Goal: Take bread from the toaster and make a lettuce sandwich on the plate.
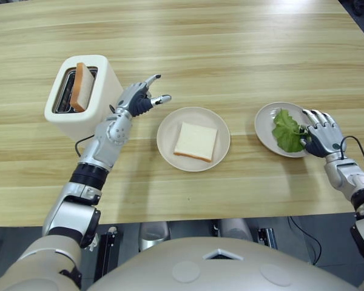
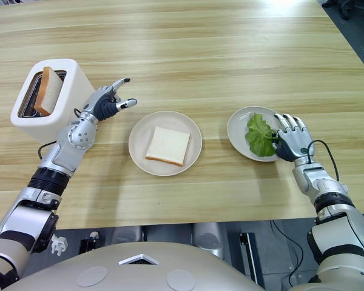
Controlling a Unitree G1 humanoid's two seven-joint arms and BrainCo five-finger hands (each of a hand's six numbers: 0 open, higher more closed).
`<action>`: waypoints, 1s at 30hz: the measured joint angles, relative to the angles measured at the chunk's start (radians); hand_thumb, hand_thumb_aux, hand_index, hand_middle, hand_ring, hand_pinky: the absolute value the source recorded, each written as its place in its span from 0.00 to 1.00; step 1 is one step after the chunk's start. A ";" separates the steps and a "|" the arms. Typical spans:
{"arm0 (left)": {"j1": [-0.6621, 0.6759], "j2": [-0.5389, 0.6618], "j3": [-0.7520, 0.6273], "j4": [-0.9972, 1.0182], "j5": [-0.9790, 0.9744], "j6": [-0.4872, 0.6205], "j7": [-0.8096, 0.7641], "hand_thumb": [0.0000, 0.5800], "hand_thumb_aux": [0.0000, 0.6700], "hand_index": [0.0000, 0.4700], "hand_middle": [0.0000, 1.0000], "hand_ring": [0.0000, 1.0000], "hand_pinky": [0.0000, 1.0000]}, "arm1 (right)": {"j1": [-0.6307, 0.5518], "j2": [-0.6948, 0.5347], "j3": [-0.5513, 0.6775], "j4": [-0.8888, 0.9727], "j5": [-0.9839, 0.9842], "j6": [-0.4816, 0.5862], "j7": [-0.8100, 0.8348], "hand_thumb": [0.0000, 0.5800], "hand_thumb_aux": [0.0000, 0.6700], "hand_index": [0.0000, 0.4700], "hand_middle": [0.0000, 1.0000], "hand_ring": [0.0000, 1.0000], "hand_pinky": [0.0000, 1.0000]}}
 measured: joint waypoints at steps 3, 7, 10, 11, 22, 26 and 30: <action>0.001 0.000 0.001 0.000 -0.002 -0.003 0.009 0.00 0.00 0.00 1.00 1.00 1.00 | -0.009 -0.002 -0.002 -0.020 0.004 -0.018 -0.008 1.00 1.00 0.98 1.00 1.00 1.00; 0.006 0.004 0.023 0.000 -0.008 -0.004 0.019 0.00 0.00 0.00 1.00 1.00 1.00 | -0.013 -0.004 -0.009 -0.034 0.036 -0.066 -0.006 1.00 1.00 0.98 1.00 1.00 1.00; 0.013 0.004 0.030 0.000 -0.009 -0.005 0.026 0.00 0.00 0.00 1.00 1.00 1.00 | -0.018 -0.004 -0.010 -0.047 0.045 -0.082 -0.005 1.00 1.00 0.98 1.00 1.00 1.00; 0.016 0.004 0.031 0.000 -0.009 -0.007 0.028 0.00 0.00 0.00 1.00 1.00 1.00 | -0.022 -0.004 -0.010 -0.048 0.047 -0.084 -0.005 1.00 1.00 0.98 1.00 1.00 1.00; 0.074 0.011 0.088 -0.012 -0.030 -0.020 0.041 0.00 0.00 0.00 1.00 1.00 1.00 | -0.072 -0.004 -0.045 -0.250 0.066 -0.090 0.015 1.00 1.00 0.98 1.00 1.00 1.00; 0.136 0.044 0.132 -0.158 -0.039 -0.002 0.032 0.00 0.00 0.00 1.00 1.00 1.00 | -0.080 0.004 -0.062 -0.389 0.067 -0.088 0.053 1.00 1.00 0.98 1.00 1.00 1.00; 0.171 0.078 0.204 -0.357 -0.041 0.037 0.023 0.00 0.00 0.00 0.96 0.96 0.96 | -0.086 0.045 -0.071 -0.509 0.068 -0.090 0.098 1.00 1.00 0.98 1.00 1.00 1.00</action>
